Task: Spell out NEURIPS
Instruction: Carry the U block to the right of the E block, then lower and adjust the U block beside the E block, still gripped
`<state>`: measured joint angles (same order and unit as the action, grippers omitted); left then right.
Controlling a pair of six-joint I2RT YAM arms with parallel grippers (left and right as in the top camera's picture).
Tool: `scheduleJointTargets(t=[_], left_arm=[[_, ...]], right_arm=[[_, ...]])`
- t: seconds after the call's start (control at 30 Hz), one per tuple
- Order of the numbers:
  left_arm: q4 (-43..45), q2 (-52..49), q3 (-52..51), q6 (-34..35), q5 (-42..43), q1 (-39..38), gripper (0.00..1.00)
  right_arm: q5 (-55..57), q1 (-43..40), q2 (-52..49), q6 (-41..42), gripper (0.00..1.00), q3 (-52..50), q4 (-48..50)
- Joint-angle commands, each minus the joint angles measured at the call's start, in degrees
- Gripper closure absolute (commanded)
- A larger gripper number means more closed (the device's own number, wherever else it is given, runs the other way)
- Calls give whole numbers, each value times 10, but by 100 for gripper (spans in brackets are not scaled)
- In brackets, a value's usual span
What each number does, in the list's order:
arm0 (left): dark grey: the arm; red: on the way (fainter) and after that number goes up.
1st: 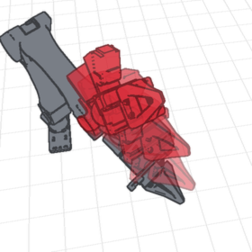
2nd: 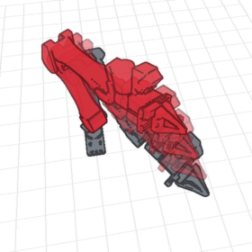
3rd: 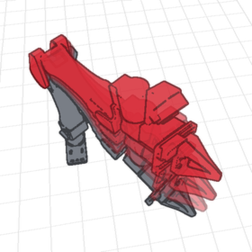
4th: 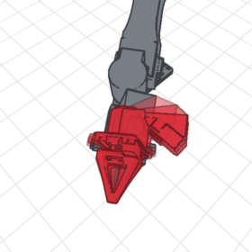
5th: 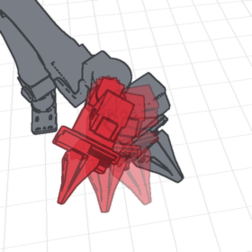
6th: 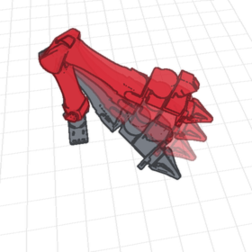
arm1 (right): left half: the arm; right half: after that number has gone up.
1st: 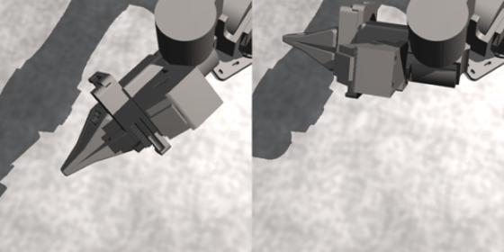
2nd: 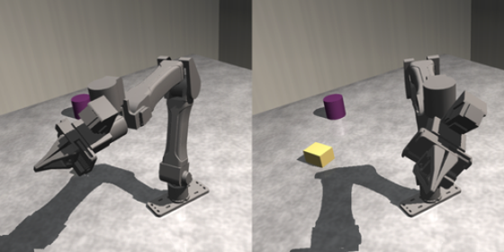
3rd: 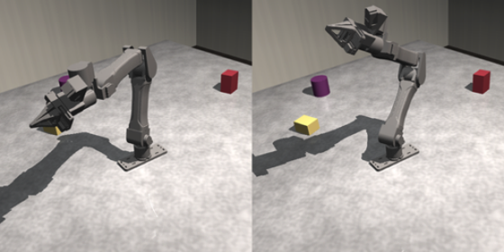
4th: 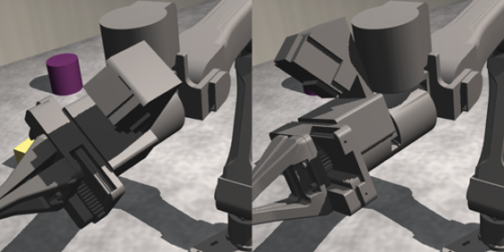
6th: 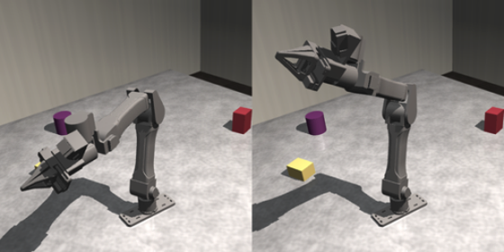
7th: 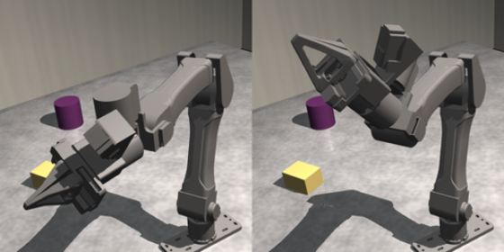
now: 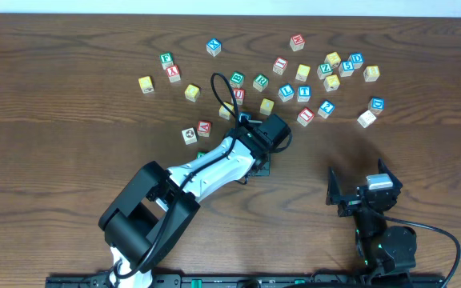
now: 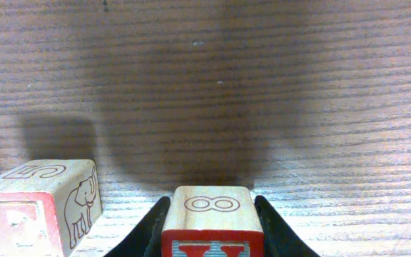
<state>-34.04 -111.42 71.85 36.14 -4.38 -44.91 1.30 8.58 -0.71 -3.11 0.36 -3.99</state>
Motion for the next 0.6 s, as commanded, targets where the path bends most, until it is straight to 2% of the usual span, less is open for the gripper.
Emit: scheduleJointTargets(t=[0.0,0.57], left_arm=[[-1,12,-3,-5,3,0,92],[3,12,-3,-6,3,0,93]], right_arm=[[5,-4,2,7,1,0,-2],[5,-4,2,7,1,0,-2]])
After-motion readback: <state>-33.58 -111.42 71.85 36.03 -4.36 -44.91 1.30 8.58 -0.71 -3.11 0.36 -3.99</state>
